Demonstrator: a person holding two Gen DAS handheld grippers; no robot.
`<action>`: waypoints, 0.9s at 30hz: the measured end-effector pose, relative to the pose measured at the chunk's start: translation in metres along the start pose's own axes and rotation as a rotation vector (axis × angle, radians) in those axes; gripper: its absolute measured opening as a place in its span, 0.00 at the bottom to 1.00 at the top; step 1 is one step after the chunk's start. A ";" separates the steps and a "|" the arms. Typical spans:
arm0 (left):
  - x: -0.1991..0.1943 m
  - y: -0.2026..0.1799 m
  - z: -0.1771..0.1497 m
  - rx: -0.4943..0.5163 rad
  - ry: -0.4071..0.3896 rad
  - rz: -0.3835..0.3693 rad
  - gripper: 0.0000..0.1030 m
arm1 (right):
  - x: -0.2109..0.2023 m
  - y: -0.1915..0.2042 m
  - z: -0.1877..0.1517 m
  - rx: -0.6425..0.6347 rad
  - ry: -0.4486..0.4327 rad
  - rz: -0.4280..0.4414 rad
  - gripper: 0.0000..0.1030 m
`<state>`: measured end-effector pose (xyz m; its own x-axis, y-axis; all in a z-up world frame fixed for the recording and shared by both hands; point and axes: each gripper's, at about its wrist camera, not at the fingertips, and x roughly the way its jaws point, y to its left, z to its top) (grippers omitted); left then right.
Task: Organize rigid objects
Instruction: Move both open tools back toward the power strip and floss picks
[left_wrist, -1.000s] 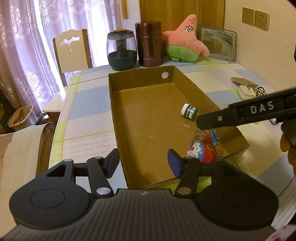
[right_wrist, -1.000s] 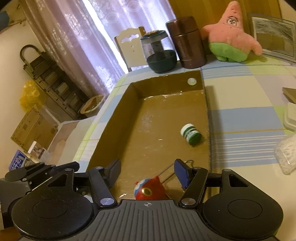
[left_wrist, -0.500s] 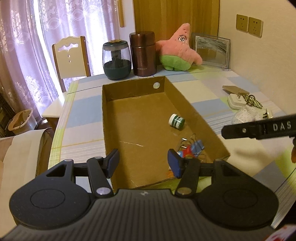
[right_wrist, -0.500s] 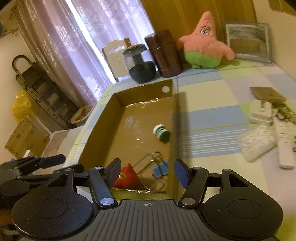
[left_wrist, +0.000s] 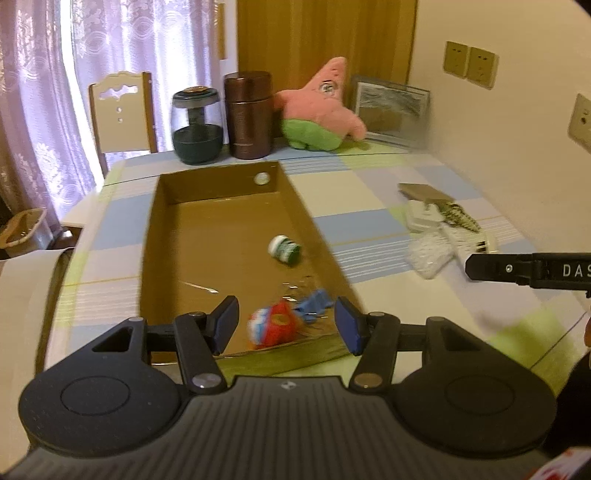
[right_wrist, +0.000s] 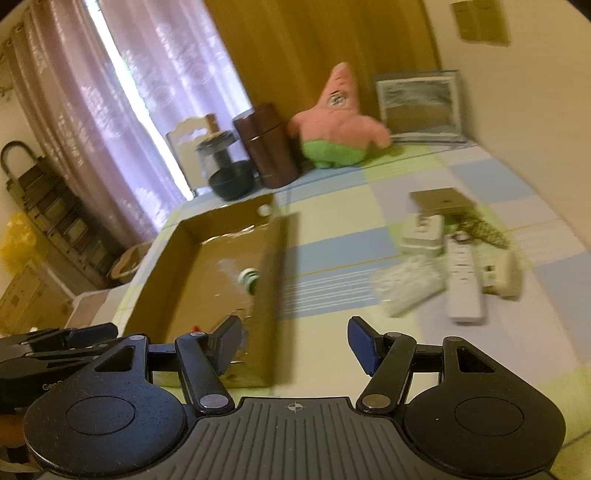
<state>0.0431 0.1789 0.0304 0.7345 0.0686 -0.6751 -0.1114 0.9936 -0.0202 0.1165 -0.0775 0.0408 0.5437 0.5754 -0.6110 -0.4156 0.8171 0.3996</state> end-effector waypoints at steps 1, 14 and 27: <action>0.000 -0.005 0.000 0.000 -0.001 -0.006 0.51 | -0.006 -0.006 0.000 0.004 -0.008 -0.011 0.59; 0.005 -0.081 -0.002 -0.004 -0.009 -0.081 0.57 | -0.067 -0.089 -0.015 0.076 -0.071 -0.185 0.59; 0.034 -0.130 0.007 0.062 0.014 -0.136 0.60 | -0.088 -0.140 -0.010 0.149 -0.103 -0.245 0.59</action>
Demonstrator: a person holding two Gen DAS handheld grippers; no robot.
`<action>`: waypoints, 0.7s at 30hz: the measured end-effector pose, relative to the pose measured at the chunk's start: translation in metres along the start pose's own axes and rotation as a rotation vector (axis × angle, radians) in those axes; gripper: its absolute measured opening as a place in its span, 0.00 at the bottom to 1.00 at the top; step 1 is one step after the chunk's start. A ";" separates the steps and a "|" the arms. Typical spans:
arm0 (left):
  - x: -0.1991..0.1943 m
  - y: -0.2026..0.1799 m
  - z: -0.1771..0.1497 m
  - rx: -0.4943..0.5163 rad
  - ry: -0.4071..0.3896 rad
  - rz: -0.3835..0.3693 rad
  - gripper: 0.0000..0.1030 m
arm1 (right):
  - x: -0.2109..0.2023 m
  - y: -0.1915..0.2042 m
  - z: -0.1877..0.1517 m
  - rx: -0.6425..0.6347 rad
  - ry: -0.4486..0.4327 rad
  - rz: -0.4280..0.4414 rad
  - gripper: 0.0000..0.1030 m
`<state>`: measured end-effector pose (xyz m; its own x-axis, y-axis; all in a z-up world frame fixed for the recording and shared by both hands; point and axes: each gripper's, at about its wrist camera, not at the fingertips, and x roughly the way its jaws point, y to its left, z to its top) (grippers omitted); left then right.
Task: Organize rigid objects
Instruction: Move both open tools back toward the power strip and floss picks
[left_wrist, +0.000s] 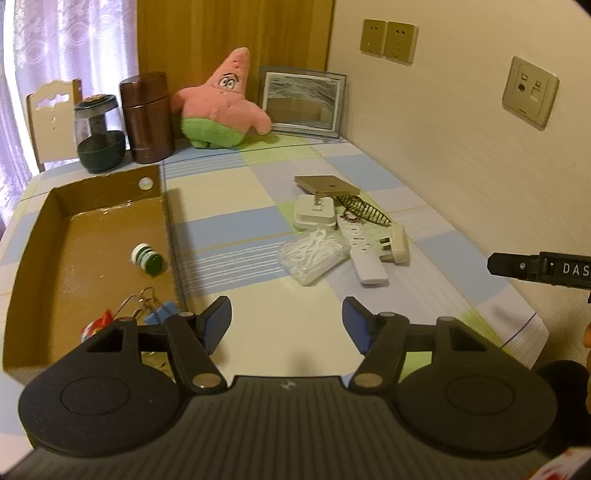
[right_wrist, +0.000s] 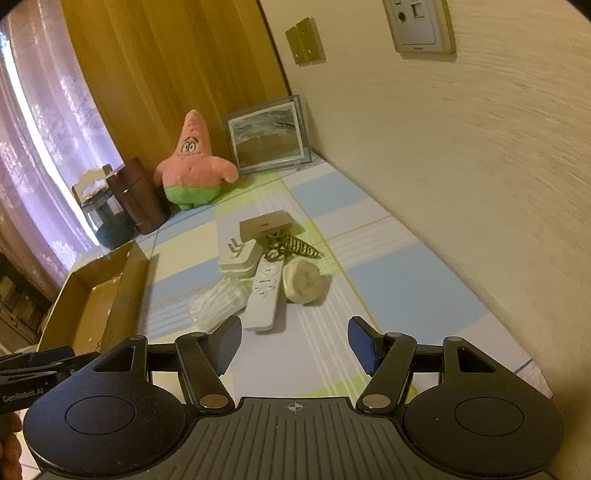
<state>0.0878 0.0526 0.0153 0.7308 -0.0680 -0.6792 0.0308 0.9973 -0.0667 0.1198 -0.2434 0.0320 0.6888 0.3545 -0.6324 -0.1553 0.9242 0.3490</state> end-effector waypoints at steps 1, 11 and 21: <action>0.003 -0.002 0.002 0.008 0.001 -0.003 0.60 | 0.000 -0.001 0.001 0.002 0.000 0.001 0.59; 0.037 -0.013 0.013 0.098 0.014 -0.025 0.64 | 0.023 -0.007 0.012 0.004 0.028 0.028 0.59; 0.078 -0.012 0.028 0.161 0.038 -0.057 0.65 | 0.067 -0.015 0.024 0.003 0.058 0.046 0.59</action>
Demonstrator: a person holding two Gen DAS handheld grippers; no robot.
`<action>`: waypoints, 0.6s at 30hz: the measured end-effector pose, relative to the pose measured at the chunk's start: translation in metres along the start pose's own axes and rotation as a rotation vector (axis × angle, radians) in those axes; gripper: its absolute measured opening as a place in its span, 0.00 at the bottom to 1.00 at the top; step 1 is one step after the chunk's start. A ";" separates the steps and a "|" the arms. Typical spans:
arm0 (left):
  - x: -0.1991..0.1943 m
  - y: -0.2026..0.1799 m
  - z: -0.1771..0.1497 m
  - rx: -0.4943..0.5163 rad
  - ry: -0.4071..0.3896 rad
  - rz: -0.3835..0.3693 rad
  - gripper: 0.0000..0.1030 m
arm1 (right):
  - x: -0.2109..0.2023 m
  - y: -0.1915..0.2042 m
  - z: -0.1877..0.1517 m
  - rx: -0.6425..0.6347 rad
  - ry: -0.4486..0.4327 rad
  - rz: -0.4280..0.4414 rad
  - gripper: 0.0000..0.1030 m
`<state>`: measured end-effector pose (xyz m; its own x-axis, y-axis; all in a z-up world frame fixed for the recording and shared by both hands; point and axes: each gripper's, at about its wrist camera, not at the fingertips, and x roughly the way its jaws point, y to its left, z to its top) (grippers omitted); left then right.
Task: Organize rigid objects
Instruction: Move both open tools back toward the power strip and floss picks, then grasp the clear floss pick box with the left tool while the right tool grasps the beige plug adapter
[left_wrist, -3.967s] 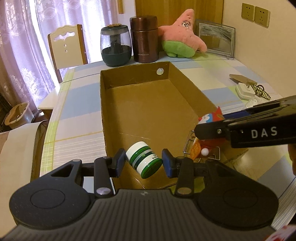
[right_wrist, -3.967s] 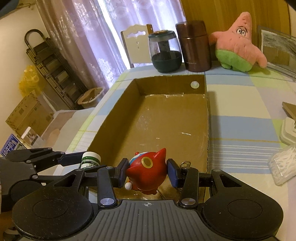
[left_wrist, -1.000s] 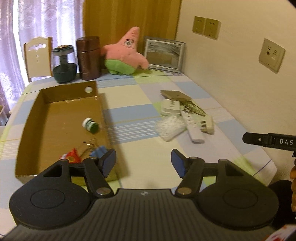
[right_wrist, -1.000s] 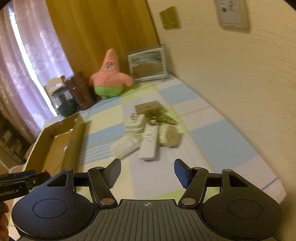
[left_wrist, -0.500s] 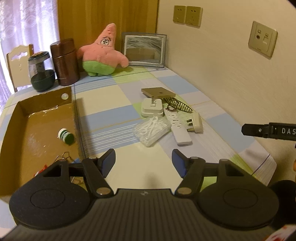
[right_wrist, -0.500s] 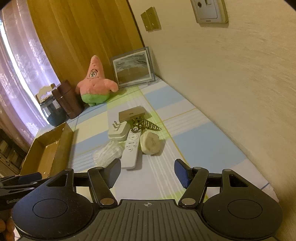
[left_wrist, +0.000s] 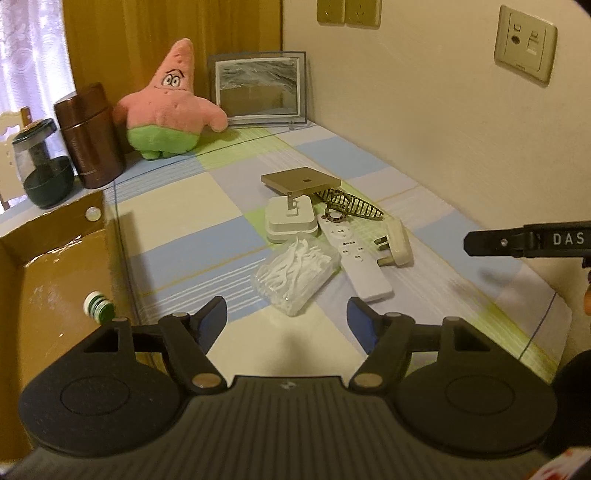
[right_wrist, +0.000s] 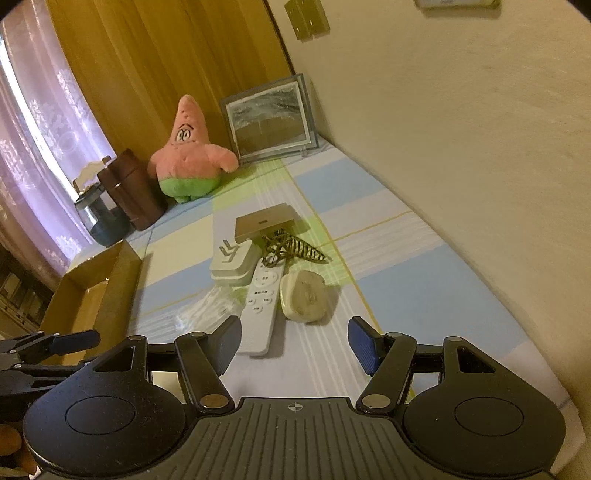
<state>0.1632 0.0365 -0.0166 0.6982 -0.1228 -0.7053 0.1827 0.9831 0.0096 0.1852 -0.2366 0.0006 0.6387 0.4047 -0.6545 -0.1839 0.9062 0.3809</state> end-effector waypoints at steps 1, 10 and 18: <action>0.005 0.000 0.002 0.008 0.003 -0.001 0.65 | 0.005 -0.001 0.001 -0.002 0.002 0.003 0.59; 0.049 0.002 0.014 0.077 0.037 -0.001 0.66 | 0.058 -0.008 0.008 -0.034 0.033 0.012 0.59; 0.083 0.003 0.025 0.187 0.092 -0.015 0.65 | 0.092 -0.018 0.010 -0.034 0.057 0.019 0.59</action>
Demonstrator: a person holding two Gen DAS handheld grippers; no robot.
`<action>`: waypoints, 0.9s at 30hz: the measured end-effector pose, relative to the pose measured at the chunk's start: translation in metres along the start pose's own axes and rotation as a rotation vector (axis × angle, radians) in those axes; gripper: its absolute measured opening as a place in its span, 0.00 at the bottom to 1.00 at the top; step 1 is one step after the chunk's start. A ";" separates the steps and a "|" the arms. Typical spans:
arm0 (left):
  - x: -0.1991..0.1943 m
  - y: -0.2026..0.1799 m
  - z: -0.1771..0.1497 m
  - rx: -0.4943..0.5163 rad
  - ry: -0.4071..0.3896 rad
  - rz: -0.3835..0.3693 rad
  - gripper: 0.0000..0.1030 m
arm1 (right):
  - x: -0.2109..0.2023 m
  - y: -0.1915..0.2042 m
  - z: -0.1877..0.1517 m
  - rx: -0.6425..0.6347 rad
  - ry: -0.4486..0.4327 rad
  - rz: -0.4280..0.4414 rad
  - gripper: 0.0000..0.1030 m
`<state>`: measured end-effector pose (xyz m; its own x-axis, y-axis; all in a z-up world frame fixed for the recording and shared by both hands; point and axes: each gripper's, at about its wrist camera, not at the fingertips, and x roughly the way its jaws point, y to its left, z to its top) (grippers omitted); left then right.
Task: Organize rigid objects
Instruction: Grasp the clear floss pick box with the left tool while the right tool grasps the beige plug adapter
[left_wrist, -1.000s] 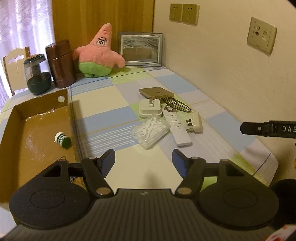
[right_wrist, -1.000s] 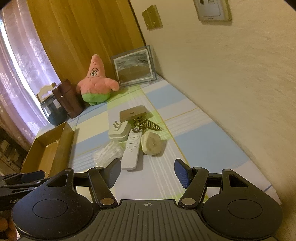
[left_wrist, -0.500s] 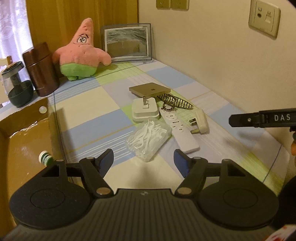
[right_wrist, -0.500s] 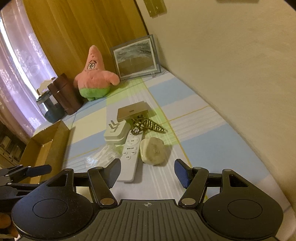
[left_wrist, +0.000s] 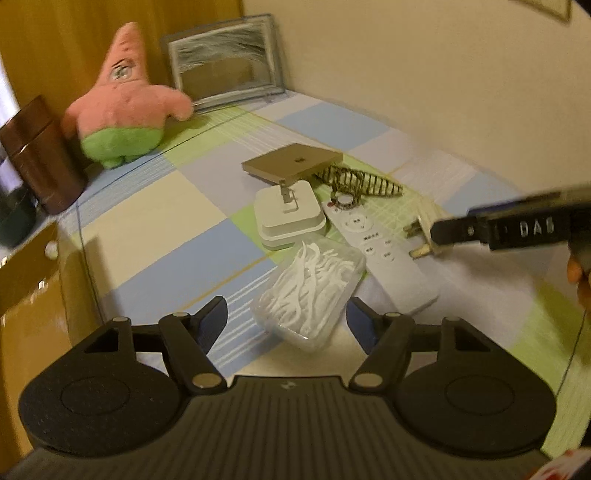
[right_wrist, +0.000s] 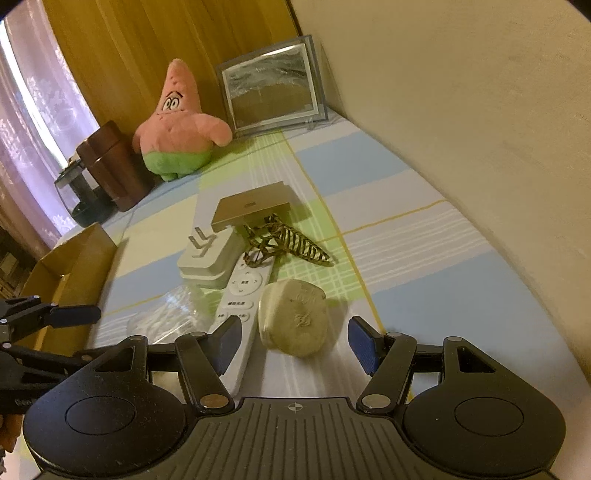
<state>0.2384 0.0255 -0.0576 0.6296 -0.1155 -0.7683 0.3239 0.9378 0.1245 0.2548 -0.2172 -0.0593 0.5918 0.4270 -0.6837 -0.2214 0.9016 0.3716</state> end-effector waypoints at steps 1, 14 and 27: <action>0.003 -0.001 0.001 0.019 0.006 -0.005 0.65 | 0.002 -0.001 0.001 0.003 -0.001 0.003 0.59; 0.047 0.003 0.014 0.007 0.093 -0.083 0.61 | 0.025 -0.004 0.003 0.000 0.026 0.021 0.59; 0.051 0.008 0.007 -0.163 0.079 -0.059 0.51 | 0.027 -0.004 0.004 0.030 0.028 0.010 0.42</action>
<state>0.2777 0.0249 -0.0912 0.5532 -0.1517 -0.8191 0.2358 0.9716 -0.0208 0.2751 -0.2096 -0.0765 0.5678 0.4384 -0.6967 -0.2037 0.8949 0.3971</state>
